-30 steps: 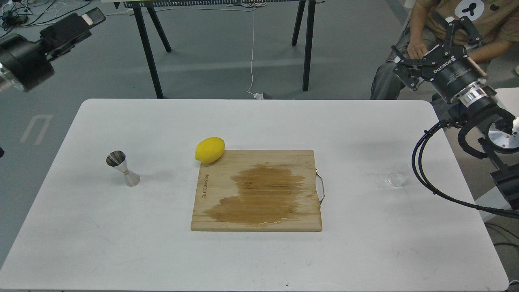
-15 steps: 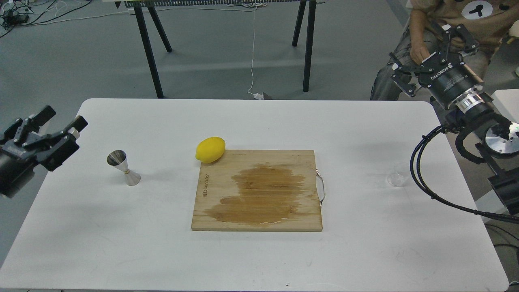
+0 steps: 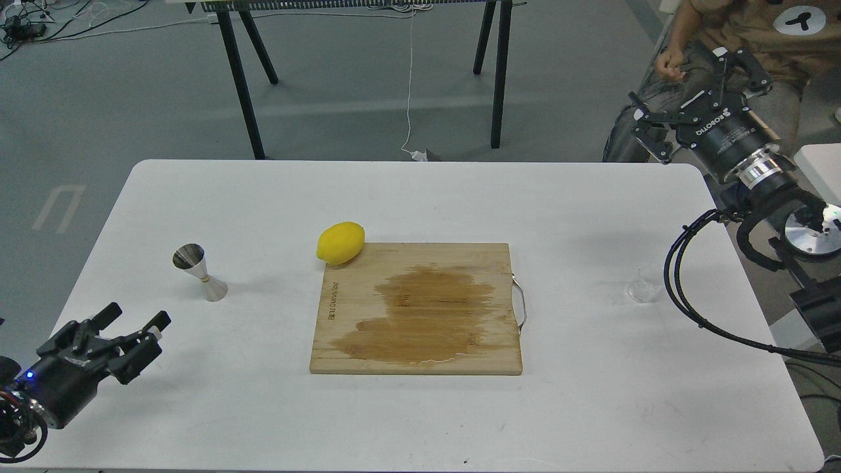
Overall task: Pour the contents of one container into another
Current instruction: 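Lower the left gripper toward the metal jigger on the table, then close the left gripper around the metal jigger and lift it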
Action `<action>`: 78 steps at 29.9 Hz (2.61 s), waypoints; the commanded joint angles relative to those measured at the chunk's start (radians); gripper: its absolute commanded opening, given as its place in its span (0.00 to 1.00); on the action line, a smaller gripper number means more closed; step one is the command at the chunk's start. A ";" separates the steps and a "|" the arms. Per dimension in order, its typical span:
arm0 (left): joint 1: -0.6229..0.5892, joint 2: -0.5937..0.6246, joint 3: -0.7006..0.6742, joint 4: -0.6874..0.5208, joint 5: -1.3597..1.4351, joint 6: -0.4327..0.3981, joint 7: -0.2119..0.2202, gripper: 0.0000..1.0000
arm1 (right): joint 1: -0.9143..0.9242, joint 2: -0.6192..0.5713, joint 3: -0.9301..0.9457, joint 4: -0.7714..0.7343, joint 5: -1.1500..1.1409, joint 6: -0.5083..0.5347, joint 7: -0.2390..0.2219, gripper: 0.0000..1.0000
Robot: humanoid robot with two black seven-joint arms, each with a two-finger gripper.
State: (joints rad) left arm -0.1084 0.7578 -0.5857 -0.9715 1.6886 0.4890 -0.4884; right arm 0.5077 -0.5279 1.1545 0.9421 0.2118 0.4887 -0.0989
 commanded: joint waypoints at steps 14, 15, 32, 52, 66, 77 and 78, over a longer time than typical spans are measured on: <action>-0.138 -0.207 0.087 0.224 -0.010 0.000 0.000 0.99 | 0.000 -0.009 0.001 0.009 0.000 0.000 -0.001 0.99; -0.148 -0.216 0.092 0.241 -0.010 0.000 0.000 0.99 | 0.000 -0.009 0.001 0.009 0.000 0.000 -0.001 0.99; -0.243 -0.334 0.095 0.425 -0.035 0.000 0.000 0.99 | -0.002 -0.038 0.007 0.017 0.001 0.000 -0.001 0.99; -0.340 -0.485 0.095 0.649 -0.037 0.000 0.000 0.96 | -0.009 -0.037 0.008 0.018 0.001 0.000 -0.001 0.99; -0.373 -0.543 0.096 0.761 -0.033 0.000 0.000 0.51 | -0.017 -0.038 0.008 0.030 0.001 0.000 -0.001 0.99; -0.382 -0.540 0.093 0.761 -0.037 0.000 0.000 0.01 | -0.021 -0.037 0.010 0.030 0.001 0.000 -0.001 0.99; -0.382 -0.538 0.093 0.755 -0.037 0.000 0.000 0.00 | -0.021 -0.038 0.010 0.030 0.001 0.000 -0.001 0.99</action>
State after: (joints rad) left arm -0.4877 0.2150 -0.4912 -0.2101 1.6527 0.4887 -0.4887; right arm 0.4864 -0.5659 1.1643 0.9726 0.2132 0.4887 -0.0997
